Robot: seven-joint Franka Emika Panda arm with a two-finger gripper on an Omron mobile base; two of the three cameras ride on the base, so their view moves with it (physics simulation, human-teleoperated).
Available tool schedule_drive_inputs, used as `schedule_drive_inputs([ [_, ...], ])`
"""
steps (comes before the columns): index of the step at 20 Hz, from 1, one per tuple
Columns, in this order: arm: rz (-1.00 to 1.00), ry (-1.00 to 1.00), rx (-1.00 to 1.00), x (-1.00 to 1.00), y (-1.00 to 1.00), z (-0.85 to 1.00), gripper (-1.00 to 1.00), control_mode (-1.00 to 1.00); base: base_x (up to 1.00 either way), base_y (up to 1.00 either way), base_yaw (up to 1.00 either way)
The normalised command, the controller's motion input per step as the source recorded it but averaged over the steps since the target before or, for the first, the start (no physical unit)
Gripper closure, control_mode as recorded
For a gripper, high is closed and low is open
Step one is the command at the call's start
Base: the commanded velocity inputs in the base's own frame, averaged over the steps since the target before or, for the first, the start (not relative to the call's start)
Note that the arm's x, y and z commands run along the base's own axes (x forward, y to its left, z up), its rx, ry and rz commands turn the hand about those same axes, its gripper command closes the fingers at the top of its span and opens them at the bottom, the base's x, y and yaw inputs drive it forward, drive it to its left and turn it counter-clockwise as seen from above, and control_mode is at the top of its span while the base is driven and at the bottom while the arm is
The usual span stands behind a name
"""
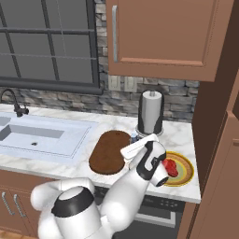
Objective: Pick the steak from the plate and place it on the cutting board. Then pick the condiment bottle from the cabinet and place it next to the cutting board.
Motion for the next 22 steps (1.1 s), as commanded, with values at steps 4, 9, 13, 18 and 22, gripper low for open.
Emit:
schedule_drive_inputs([
  [4, 0.00, 0.00, 0.02, 0.16, 0.00, -0.14, 1.00, -1.00, 0.00, 0.00, 0.00],
  [9, 0.00, 0.00, 0.02, 0.18, 0.00, -0.16, 1.00, -1.00, 0.00, 0.00, 0.00],
  [13, 0.00, 0.00, 0.01, 0.20, 0.00, -0.17, 1.00, -1.00, 0.00, 0.00, 0.00],
  [18, 0.00, 0.00, 0.00, 0.22, -0.02, -0.11, 1.00, -1.00, 0.00, 0.00, 0.00],
  [22, 0.00, 0.00, 0.00, 0.20, -0.11, -0.03, 1.00, -1.00, 0.00, 0.00, 0.00],
])
